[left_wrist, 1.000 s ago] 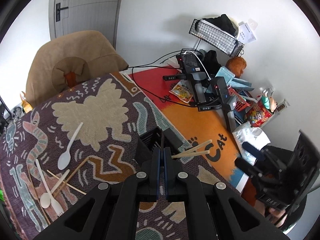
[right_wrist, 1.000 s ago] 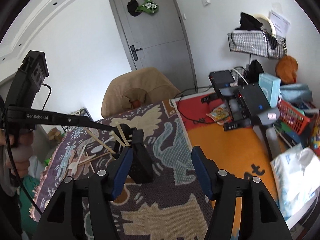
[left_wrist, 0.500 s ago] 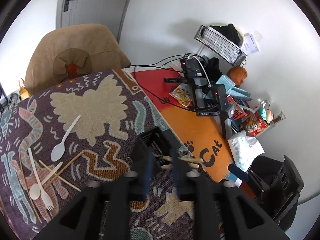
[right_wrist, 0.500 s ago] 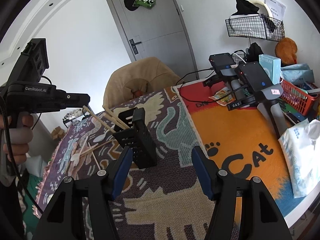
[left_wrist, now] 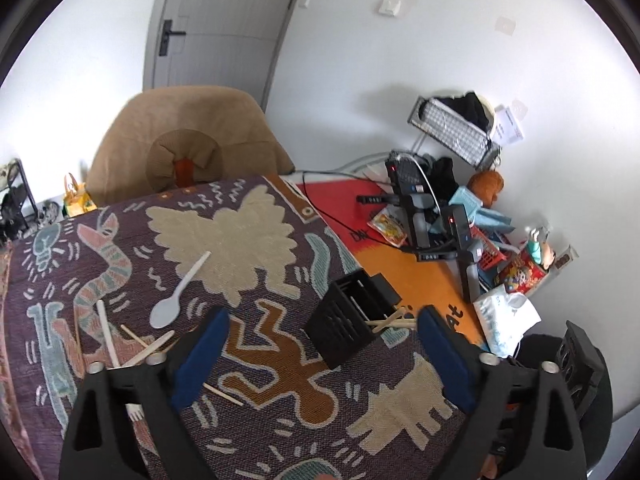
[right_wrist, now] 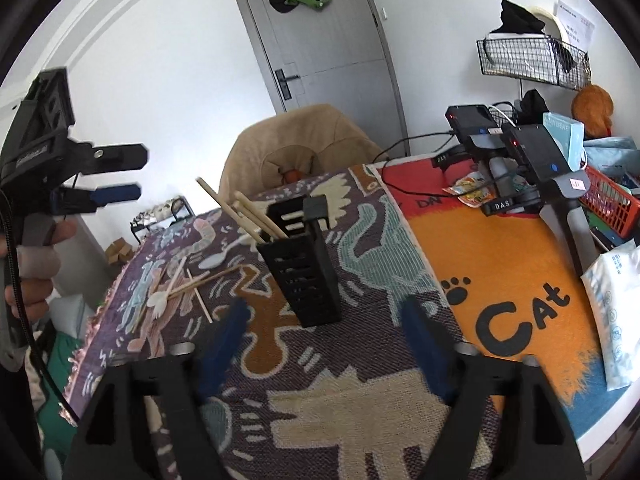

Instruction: Organize utensils

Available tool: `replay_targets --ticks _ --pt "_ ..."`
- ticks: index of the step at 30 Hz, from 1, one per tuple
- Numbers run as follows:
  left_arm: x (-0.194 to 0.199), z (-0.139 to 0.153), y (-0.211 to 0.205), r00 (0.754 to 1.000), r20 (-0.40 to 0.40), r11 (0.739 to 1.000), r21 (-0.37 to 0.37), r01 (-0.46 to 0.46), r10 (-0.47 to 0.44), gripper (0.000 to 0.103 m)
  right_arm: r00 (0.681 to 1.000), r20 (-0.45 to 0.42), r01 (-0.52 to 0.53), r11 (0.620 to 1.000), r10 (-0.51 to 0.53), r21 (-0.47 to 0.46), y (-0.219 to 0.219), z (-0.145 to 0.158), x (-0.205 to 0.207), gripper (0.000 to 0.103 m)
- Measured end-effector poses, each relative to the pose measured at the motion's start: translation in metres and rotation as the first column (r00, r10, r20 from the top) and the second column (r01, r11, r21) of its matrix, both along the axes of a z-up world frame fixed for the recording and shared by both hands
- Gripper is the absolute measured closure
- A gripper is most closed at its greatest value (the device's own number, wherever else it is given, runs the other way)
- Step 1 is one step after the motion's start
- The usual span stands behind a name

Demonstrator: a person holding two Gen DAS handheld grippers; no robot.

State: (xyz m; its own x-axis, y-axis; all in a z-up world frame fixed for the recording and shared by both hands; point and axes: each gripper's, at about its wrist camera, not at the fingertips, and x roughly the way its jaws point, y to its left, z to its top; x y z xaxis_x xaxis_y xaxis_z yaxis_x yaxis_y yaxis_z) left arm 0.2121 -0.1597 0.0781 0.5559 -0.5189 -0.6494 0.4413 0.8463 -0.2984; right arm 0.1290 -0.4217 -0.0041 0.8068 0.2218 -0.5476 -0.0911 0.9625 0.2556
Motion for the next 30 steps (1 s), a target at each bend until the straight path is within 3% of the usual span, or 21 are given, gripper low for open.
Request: replay_targets --ticks 3,9,20,23,27,30 --pt "-0.008 0.001 0.012 0.999 0.040 0.999 -0.029 -0.020 0.021 0.000 0.999 0.010 -0.034 0.999 0.033 0.020 0.008 0.002 0.000 0.000" --pt "-0.020 -0.010 0.037 0.997 0.059 0.998 -0.058 -0.036 0.039 0.000 0.999 0.012 -0.035 0.999 0.035 0.013 0.021 0.000 0.000 0.000" --pt "-0.060 -0.030 0.075 0.970 0.205 0.988 0.058 -0.143 0.129 0.000 0.998 0.028 -0.058 0.998 0.059 -0.028 0.054 -0.010 0.001 0.000" --pt "-0.067 -0.036 0.095 0.959 0.217 0.982 0.019 -0.189 0.180 0.000 0.997 0.033 -0.065 0.997 0.066 -0.051 0.064 -0.014 0.002 0.000" --pt "-0.074 -0.041 0.118 0.945 0.227 0.971 -0.011 -0.238 0.234 0.004 0.994 0.005 -0.108 0.993 0.109 -0.051 0.077 -0.021 0.007 0.013" --pt "-0.075 -0.047 0.129 0.939 0.216 0.961 0.005 -0.275 0.268 0.011 0.990 -0.018 -0.138 0.989 0.137 -0.053 0.089 -0.029 0.013 0.016"
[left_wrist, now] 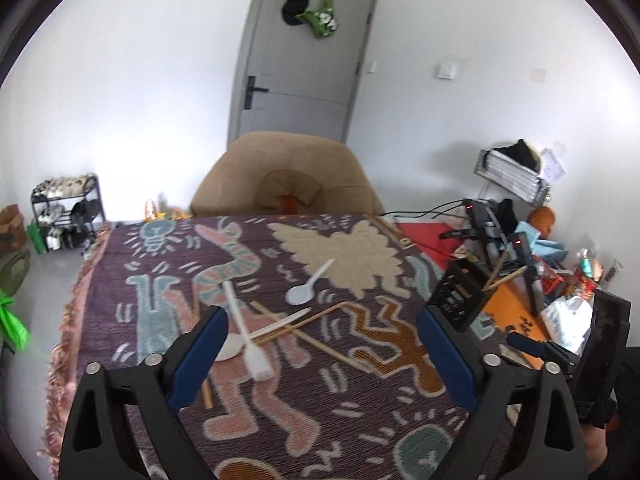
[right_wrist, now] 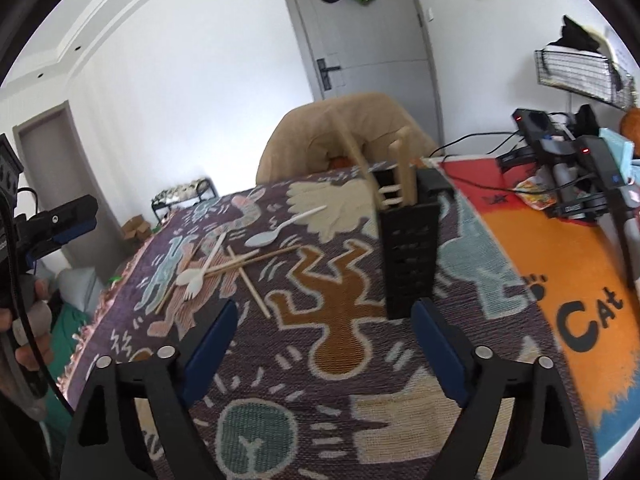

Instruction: Organize utensils

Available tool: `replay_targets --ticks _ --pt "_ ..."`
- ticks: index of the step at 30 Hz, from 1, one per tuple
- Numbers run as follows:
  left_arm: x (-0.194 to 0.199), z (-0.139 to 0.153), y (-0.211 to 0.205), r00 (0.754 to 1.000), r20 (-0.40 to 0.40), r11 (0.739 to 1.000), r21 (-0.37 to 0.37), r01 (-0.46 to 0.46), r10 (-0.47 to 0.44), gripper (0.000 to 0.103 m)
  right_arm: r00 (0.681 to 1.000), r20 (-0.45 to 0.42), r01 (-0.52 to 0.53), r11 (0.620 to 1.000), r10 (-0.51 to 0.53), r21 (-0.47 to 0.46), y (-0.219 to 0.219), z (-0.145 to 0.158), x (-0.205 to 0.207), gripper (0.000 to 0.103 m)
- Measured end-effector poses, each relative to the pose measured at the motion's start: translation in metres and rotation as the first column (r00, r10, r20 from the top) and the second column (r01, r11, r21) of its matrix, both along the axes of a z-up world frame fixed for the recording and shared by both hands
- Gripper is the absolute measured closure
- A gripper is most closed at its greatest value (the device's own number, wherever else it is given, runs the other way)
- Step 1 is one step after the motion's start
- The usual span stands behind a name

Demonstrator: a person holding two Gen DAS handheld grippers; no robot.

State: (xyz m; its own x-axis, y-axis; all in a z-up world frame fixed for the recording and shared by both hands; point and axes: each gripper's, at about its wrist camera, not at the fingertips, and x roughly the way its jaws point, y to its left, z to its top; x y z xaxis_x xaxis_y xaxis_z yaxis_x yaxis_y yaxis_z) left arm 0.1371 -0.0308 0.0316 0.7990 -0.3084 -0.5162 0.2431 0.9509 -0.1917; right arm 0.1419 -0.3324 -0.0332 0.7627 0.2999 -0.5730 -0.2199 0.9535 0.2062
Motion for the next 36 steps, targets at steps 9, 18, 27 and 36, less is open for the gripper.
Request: replay_targets --ticks 9,18,27,36 --pt "0.006 -0.042 0.020 0.993 -0.085 0.996 0.045 -0.075 0.078 0.036 0.996 -0.059 -0.069 0.997 0.068 -0.016 0.030 -0.019 0.014 0.031" --pt "0.017 -0.077 0.000 0.994 -0.102 0.970 0.245 -0.014 0.040 0.054 0.992 -0.101 -0.080 0.996 0.075 -0.040 0.044 -0.034 0.028 0.034" --pt "0.028 -0.110 -0.025 0.991 -0.116 0.854 0.508 0.115 -0.064 0.060 0.990 -0.126 -0.069 0.996 0.062 -0.049 0.043 -0.043 0.033 0.034" --pt "0.041 -0.137 -0.043 0.981 -0.156 0.736 0.649 0.192 -0.119 0.063 0.988 -0.149 -0.050 0.998 0.044 -0.036 0.028 -0.049 0.032 0.034"
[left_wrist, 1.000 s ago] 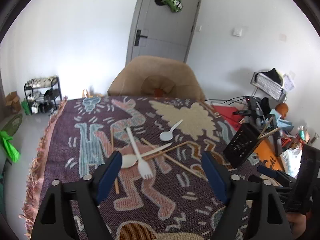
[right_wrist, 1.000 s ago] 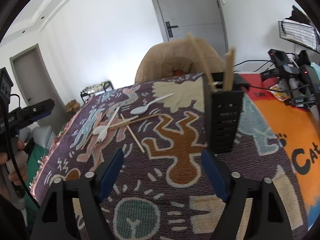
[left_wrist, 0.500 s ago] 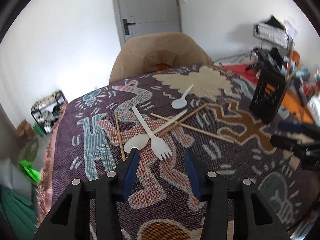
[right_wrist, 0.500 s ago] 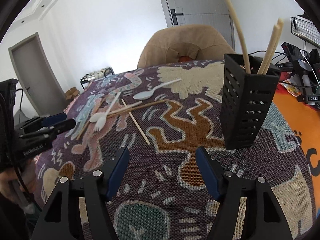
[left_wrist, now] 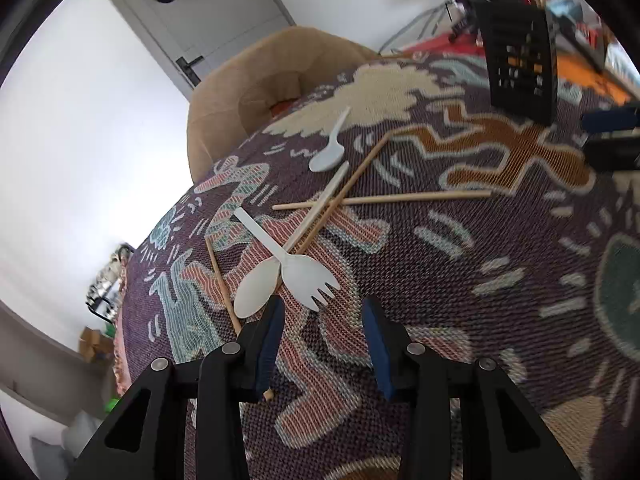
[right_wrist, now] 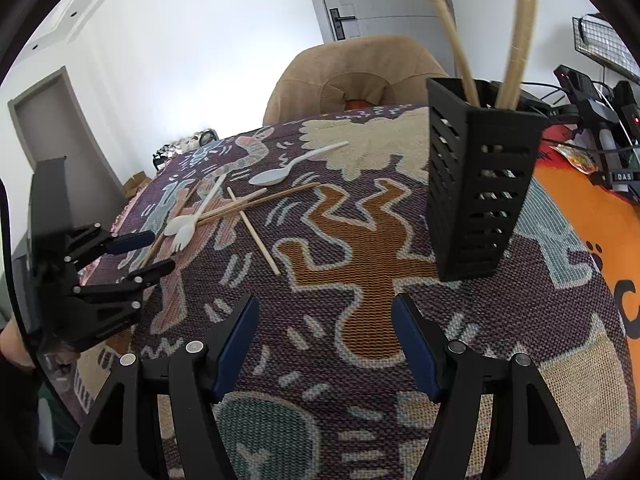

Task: Organize utensils
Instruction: 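Move the left gripper to a white plastic spoon and close on it, then grasp a wooden chopstick with the right gripper while the left gripper lifts the spoon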

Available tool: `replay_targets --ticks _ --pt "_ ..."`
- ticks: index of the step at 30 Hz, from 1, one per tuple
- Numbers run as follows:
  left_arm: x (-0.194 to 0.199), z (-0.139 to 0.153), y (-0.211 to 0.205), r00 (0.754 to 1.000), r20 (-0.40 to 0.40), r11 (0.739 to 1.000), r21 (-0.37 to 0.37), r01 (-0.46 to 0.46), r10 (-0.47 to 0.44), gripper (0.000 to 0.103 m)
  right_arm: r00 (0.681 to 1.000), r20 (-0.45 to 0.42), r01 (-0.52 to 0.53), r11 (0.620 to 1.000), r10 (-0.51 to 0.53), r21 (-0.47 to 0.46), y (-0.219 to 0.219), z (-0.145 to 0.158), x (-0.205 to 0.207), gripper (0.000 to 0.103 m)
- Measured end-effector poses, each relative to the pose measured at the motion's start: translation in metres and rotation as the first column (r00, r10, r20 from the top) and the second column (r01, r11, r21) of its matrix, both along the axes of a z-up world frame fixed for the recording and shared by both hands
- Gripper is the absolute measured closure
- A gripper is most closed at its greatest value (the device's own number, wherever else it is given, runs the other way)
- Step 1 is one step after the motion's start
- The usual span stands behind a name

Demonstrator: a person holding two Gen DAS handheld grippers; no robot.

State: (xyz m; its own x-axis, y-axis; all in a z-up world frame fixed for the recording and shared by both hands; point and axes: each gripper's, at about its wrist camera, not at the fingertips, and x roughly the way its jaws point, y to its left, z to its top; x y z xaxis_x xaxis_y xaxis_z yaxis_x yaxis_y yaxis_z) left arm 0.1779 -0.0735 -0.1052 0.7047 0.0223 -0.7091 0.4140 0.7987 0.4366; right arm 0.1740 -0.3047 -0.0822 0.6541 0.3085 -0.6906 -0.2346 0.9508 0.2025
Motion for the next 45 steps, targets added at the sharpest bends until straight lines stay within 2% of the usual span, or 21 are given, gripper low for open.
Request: replay_targets --ticks 5,8,10,11,14,18,24,27,30,36,42,45 --pt "0.010 -0.011 -0.007 1.000 0.023 0.994 0.106 -0.004 0.001 0.066 1.000 0.001 -0.001 1.000 0.001 0.005 -0.003 0.001 -0.002 0.034" --pt "0.015 -0.014 -0.009 0.999 0.049 0.990 0.144 -0.004 -0.003 0.070 1.000 0.001 -0.003 1.000 0.003 0.006 -0.003 0.002 -0.003 0.034" --pt "0.018 -0.016 -0.009 0.998 0.065 0.986 0.164 -0.009 -0.001 0.078 1.000 0.002 -0.006 1.000 0.006 0.006 -0.002 0.002 -0.004 0.034" --pt "0.020 -0.016 -0.008 0.998 0.068 0.986 0.164 -0.015 0.004 0.087 1.000 0.002 -0.007 1.000 0.007 0.006 -0.001 0.002 -0.004 0.034" --pt "0.019 -0.008 0.000 0.996 0.084 0.994 0.105 -0.029 0.020 0.096 1.000 0.003 -0.012 1.000 0.012 0.005 0.000 0.003 -0.005 0.034" --pt "0.014 0.016 0.012 0.991 0.124 0.999 -0.014 -0.039 0.041 0.100 1.000 0.003 -0.014 1.000 0.014 0.008 0.001 0.004 -0.004 0.034" --pt "0.006 0.045 0.031 0.988 0.118 0.979 -0.191 -0.073 0.096 0.102 0.999 0.005 -0.033 0.999 0.033 0.009 0.009 0.006 -0.002 0.034" --pt "0.003 0.054 0.040 0.988 0.097 0.957 -0.273 -0.093 0.123 0.102 0.999 0.003 -0.054 0.999 0.054 -0.005 0.017 0.007 0.000 0.035" --pt "-0.001 0.059 0.049 0.986 0.080 0.935 -0.335 -0.112 0.147 0.102 0.997 -0.010 -0.082 0.996 0.082 -0.014 0.024 0.007 0.005 0.049" --pt "-0.011 0.070 0.067 0.979 0.056 0.888 -0.432 -0.155 0.198 0.102 0.987 -0.054 -0.154 0.987 0.151 -0.051 0.048 0.001 0.022 0.064" --pt "-0.022 0.083 0.094 0.964 0.029 0.829 -0.518 -0.211 0.263 0.102 0.978 -0.090 -0.195 0.976 0.186 -0.102 0.066 -0.009 0.041 0.068" --pt "-0.029 0.088 0.104 0.958 0.034 0.814 -0.536 -0.224 0.286 0.102 0.975 -0.105 -0.211 0.970 0.198 -0.123 0.073 -0.014 0.050 0.069"
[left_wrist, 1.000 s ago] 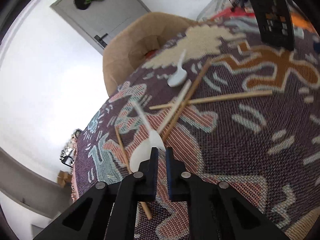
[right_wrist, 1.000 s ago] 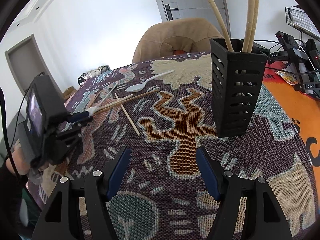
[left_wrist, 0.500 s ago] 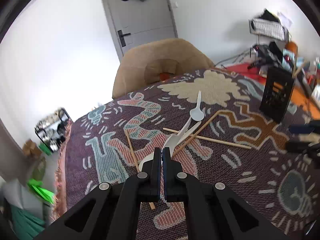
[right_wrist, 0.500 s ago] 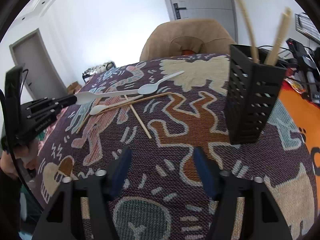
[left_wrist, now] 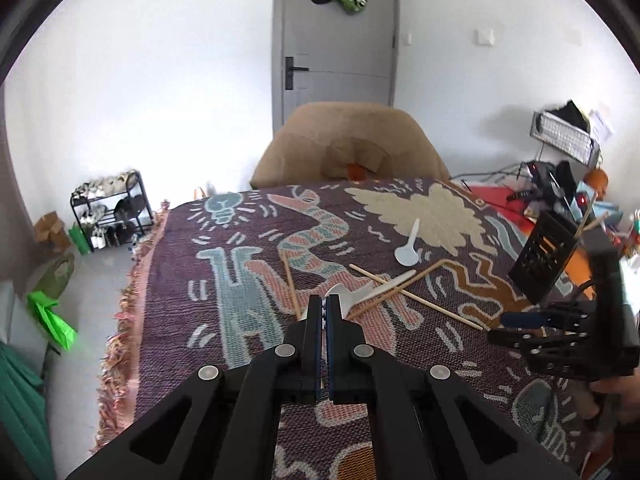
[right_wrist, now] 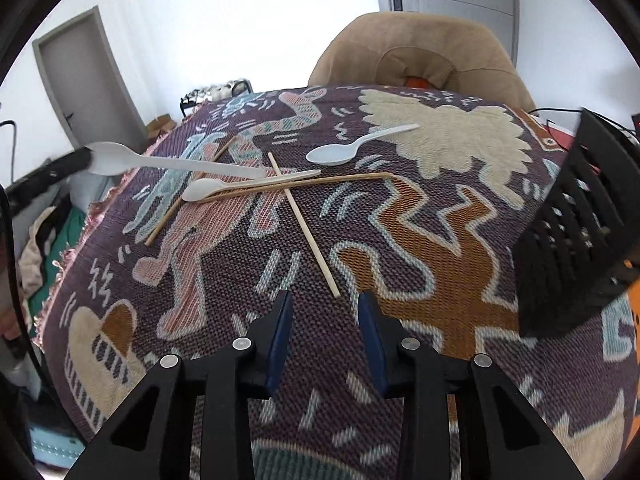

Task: Organize utensils
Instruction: 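Grasp a wooden chopstick with the right gripper while the left gripper lifts the spoon, then carry the spoon and chopstick toward the black mesh holder with both grippers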

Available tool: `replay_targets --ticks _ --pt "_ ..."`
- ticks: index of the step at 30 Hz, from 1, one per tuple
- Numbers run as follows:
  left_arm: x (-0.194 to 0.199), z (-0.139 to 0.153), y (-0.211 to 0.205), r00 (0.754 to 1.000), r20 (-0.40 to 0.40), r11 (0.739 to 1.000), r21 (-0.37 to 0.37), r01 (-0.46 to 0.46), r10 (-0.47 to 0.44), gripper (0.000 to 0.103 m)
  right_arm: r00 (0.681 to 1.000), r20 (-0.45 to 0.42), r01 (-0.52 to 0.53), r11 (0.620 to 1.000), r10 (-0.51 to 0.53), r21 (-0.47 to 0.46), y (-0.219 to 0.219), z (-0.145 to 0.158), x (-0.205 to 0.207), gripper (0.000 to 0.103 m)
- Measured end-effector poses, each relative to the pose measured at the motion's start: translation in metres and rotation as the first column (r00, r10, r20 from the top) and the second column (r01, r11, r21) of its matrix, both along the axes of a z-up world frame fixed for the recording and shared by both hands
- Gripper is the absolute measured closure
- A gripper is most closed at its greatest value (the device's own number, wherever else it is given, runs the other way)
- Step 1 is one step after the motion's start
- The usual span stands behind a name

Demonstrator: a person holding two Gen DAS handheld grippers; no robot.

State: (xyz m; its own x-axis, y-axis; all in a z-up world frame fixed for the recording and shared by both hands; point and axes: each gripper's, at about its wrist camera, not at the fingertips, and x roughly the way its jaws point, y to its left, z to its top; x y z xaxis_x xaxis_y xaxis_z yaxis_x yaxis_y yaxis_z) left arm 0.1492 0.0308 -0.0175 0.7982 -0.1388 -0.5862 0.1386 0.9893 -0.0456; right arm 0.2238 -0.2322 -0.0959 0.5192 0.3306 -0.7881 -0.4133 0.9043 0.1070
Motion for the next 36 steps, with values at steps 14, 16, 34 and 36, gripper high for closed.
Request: replay_targets --ticks 14,16,34,36 --pt "-0.017 0.017 0.028 0.997 0.043 0.995 -0.089 -0.052 0.056 0.102 1.000 -0.004 -0.030 0.999 0.030 -0.027 0.013 0.000 0.006 0.097" --pt "-0.018 0.020 0.028 0.997 0.050 0.994 -0.094 -0.051 0.056 0.102 0.999 0.014 -0.036 0.999 0.036 -0.009 0.012 0.009 0.001 0.097" --pt "-0.034 0.063 0.002 0.991 0.133 0.993 -0.114 0.003 0.012 0.102 0.967 0.256 -0.013 0.990 -0.023 0.138 -0.036 0.141 -0.049 0.098" --pt "-0.034 0.071 -0.005 0.989 0.145 0.993 -0.114 0.018 -0.001 0.102 0.958 0.286 -0.007 0.990 -0.034 0.140 -0.043 0.157 -0.056 0.098"
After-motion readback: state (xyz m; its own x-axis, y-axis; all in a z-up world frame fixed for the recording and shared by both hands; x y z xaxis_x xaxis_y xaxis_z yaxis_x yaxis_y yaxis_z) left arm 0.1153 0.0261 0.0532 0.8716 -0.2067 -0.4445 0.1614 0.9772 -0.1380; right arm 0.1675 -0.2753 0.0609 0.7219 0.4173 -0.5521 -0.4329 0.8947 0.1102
